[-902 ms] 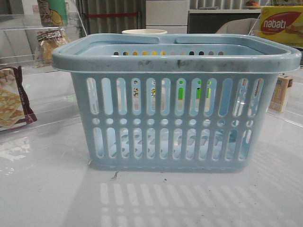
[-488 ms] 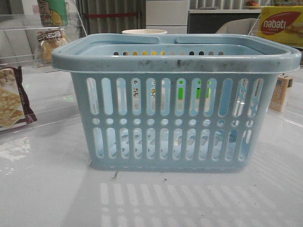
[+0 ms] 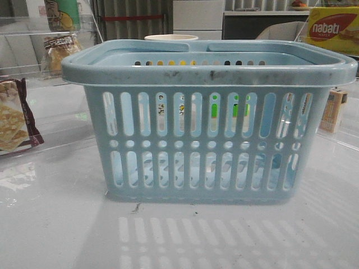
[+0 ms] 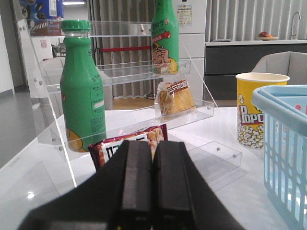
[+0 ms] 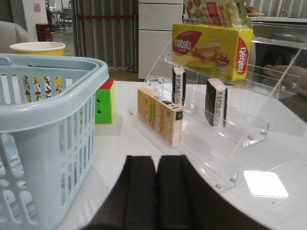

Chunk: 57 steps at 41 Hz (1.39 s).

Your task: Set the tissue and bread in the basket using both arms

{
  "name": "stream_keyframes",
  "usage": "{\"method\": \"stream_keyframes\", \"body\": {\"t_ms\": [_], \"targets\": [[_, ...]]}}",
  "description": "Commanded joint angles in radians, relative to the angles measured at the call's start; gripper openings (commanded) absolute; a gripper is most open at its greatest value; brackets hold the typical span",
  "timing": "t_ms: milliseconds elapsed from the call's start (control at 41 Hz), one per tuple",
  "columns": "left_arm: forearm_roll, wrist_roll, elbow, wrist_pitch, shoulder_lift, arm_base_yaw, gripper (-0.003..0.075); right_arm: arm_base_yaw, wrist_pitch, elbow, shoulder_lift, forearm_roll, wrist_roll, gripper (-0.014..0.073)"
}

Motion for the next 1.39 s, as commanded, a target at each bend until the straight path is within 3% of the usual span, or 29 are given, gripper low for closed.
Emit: {"method": "stream_keyframes", "body": {"t_ms": [0,244,610,951,1244,1366], "targets": [[0.0,0.001,-0.084,-0.061,-0.017,0.0,0.0092,-0.004,-0.068,-0.089,-0.015,-0.006,0.001,0.0052],[-0.002,0.001,-0.371,0.112,0.045,0.0,0.0092,-0.004,0.11,-0.367,0.042,-0.006,0.001,0.0052],[-0.036,0.001,-0.78,0.466,0.357,0.0,0.0092,-0.004,0.491,-0.76,0.368,-0.006,0.001,0.0052],[-0.036,0.001,-0.784,0.695,0.541,0.0,0.0092,-0.004,0.719,-0.796,0.586,-0.006,0.001,0.0052],[-0.032,0.001,-0.745,0.706,0.635,0.0,0.0092,-0.004,0.756,-0.76,0.696,-0.007,0.001,0.0059],[-0.028,0.035,-0.741,0.704,0.662,0.0,0.0161,-0.004,0.764,-0.761,0.732,-0.013,0.001,0.0145]]}}
